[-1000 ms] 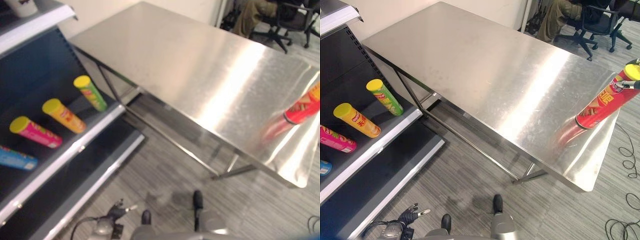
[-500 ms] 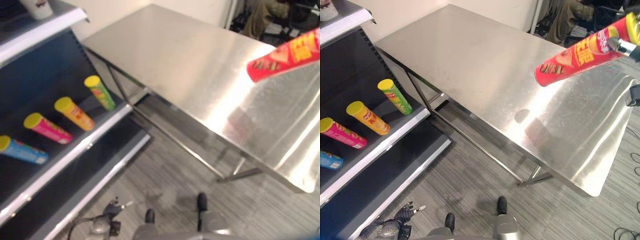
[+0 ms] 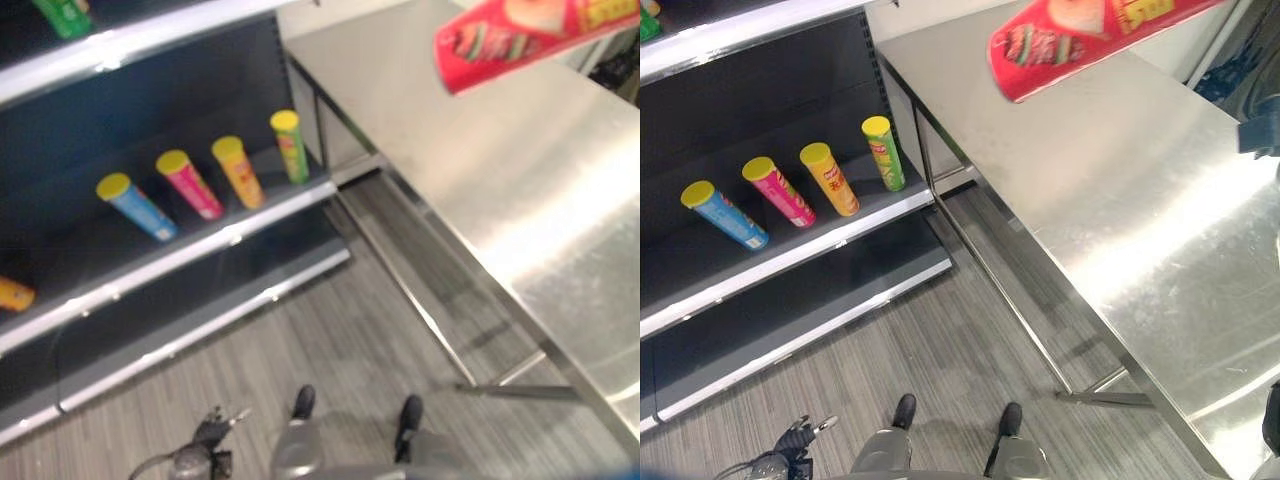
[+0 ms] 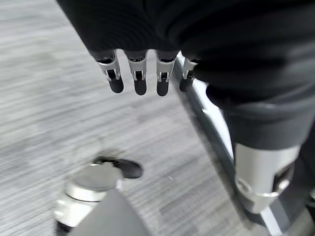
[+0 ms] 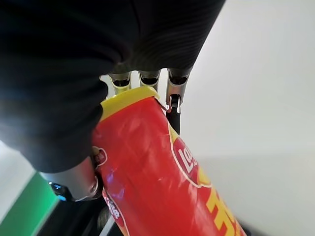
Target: Put the goods on the table back onto the shelves and tidy them up.
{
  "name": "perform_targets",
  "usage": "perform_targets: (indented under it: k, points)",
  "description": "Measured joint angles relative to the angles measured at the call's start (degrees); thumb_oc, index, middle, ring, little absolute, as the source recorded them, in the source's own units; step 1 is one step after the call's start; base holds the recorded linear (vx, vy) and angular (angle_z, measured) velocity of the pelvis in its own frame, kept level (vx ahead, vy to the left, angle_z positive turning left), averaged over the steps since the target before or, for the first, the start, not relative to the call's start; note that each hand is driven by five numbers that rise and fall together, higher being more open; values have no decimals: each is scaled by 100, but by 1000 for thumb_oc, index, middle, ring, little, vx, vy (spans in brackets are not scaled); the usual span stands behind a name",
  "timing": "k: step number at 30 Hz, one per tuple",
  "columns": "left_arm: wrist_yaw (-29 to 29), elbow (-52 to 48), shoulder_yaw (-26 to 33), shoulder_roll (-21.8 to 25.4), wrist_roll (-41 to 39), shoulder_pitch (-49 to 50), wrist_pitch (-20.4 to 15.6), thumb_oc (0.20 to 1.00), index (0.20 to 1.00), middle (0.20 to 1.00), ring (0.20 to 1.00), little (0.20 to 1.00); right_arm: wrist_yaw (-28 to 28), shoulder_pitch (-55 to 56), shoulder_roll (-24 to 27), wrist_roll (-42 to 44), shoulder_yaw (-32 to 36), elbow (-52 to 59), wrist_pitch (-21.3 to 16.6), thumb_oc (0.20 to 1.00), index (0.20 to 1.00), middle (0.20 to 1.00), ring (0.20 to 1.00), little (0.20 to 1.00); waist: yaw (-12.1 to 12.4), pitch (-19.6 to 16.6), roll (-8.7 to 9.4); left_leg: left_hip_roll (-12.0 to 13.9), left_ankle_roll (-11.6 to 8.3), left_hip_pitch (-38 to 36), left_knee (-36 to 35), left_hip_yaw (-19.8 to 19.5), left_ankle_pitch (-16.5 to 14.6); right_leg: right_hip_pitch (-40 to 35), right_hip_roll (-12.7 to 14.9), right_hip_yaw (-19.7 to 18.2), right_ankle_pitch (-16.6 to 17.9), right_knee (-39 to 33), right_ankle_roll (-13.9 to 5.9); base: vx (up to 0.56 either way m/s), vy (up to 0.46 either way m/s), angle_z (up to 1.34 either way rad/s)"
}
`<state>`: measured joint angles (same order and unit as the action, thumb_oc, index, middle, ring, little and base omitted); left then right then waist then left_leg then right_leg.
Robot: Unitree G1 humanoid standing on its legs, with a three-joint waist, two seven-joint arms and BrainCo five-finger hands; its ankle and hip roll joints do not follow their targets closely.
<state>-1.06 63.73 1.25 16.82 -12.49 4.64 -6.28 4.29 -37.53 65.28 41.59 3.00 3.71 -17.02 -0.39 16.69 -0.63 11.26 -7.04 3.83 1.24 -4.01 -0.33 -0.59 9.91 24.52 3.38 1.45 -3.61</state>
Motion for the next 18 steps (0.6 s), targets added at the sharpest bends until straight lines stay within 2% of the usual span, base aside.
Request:
perform_targets:
  k: [1, 2, 3, 4, 5, 6, 7, 8, 10, 11, 13, 14, 15, 16, 17, 18]
  points:
    - [0, 7, 3, 18, 1, -14, 4, 1000, 1000, 1000, 1000, 1000, 47, 49, -99, -2, -16, 112, 40, 200, 200, 200, 200, 200, -46, 9, 123, -14, 35, 87, 443, 150, -38, 7, 200, 51, -34, 98, 22, -178, 302, 37]
    - [1, 11, -10, 20, 5, -38, 3, 1000, 1000, 1000, 1000, 1000, 104, 141, -106, -2, 3, 249, 57, 200, 200, 200, 200, 200, -79, -23, 187, 137, -216, 199, 1022, 161, -177, 5, 357, 163, 44, 151, -89, -173, 390, 42]
    - [0, 15, -11, 4, 10, -37, 2, 1000, 1000, 1000, 1000, 1000, 169, 140, -80, -2, -10, 422, 106, 200, 200, 200, 200, 200, -184, -41, 179, 343, -412, 180, 1374, 165, -215, 4, 486, 195, -39, 224, -153, -124, 285, 55]
    - [-1, 1, -14, -38, 12, -46, -8, 1000, 1000, 1000, 1000, 1000, 251, 215, -34, 1, 13, 557, 114, 200, 200, 200, 200, 200, -314, -122, 36, 594, -350, 22, 1315, 152, -26, 3, 558, 211, -105, 351, -378, -74, 311, 54]
    - [0, -33, -14, -69, 12, -19, -11, 1000, 1000, 1000, 1000, 1000, 273, 230, 4, 1, -7, 601, 123, 200, 200, 200, 200, 200, -381, -196, -82, 639, -523, -95, 1146, 101, 1, 13, 585, 203, -118, 404, -466, -78, 230, 63]
    - [0, -56, -6, -21, 18, -72, -25, 1000, 1000, 1000, 1000, 1000, 311, 265, -44, 3, -14, 659, 134, 200, 200, 200, 200, 200, -482, -236, -83, 493, -608, -228, 794, 159, -245, -4, 816, 235, 60, 481, -605, -76, 346, 78]
    - [-5, -74, -10, 75, 19, -197, -23, 1000, 1000, 1000, 1000, 1000, 368, 269, -87, 1, -59, 718, 169, 200, 200, 200, 200, 200, -560, -308, 3, 283, -554, -261, 524, 152, -283, -25, 1050, 288, 90, 496, -617, -95, 358, 95]
    - [-5, -98, -13, 187, 25, -312, -80, 1000, 1000, 1000, 1000, 1000, 442, 355, -112, 5, -61, 817, 177, 200, 200, 200, 200, 200, -527, -401, 148, 64, -474, -180, 471, 167, -318, -35, 1273, 287, 169, 453, -662, -203, 503, 79]
    - [-6, -95, -29, 330, 152, -364, -95, 1000, 1000, 1000, 1000, 1000, 545, 632, -432, 2, -82, 899, 198, 200, 200, 200, 200, 200, -265, -512, 334, -189, -390, -122, 573, 168, -312, -68, 1469, 273, 382, 422, -641, -200, 390, 34]
    - [-7, -73, -37, 352, 269, -346, -81, 1000, 1000, 1000, 1000, 1000, 557, 760, -622, -1, -88, 927, 244, 200, 200, 200, 200, 200, -189, -548, 364, -253, -308, -79, 627, 132, -308, -31, 1548, 302, 411, 567, -644, -163, 320, 43]
    - [-5, -70, -143, 363, 493, -321, -54, 1000, 1000, 1000, 1000, 1000, 613, 969, -630, -82, -62, 1032, 346, 200, 200, 200, 200, 200, -186, -589, 424, -472, -212, 116, 727, 110, -324, -174, 1713, 242, 458, 501, -666, -129, 290, 66]
    - [-9, -63, -148, 340, 530, -320, -47, 1000, 1000, 1000, 1000, 1000, 624, 972, -619, -138, -71, 1030, 382, 200, 200, 200, 200, 200, -205, -590, 425, -551, -194, 227, 810, 35, -314, -173, 1767, 99, 461, 520, -662, -80, 243, 83]
    - [-7, -29, -186, 297, 639, -345, -38, 1000, 1000, 1000, 1000, 1000, 635, 988, -433, -302, -99, 1027, 427, 200, 200, 200, 200, 200, -287, -565, 388, -687, -101, 493, 1103, 10, -307, -49, 1800, -783, 487, 797, -659, -69, 260, 88]
    - [-4, -3, -221, 270, 689, -389, -35, 1000, 1000, 1000, 1000, 1000, 653, 1038, -316, -360, -139, 1018, 448, 200, 200, 200, 200, 200, -378, -553, 322, -648, -1, 503, 1088, -33, -304, 53, 1787, -1288, 366, 995, -825, -56, 136, 68]
    - [-13, -2, -356, 319, 695, -347, -21, 1000, 1000, 1000, 1000, 1000, 686, 1044, -283, -463, -263, 1040, 496, 200, 200, 200, 200, 200, -352, -547, 294, -598, 65, 423, 977, -61, -229, 260, 1542, -1717, -262, 1246, -1311, -75, 184, 34]
    - [-17, 1, -353, 346, 696, -352, -5, 1000, 1000, 1000, 1000, 1000, 745, 1051, -204, -508, -311, 1065, 507, 200, 200, 200, 200, 200, -354, -519, 251, -496, 79, 425, 971, -120, -212, 287, 1193, -1979, -672, 1156, -1246, -63, 111, 33]
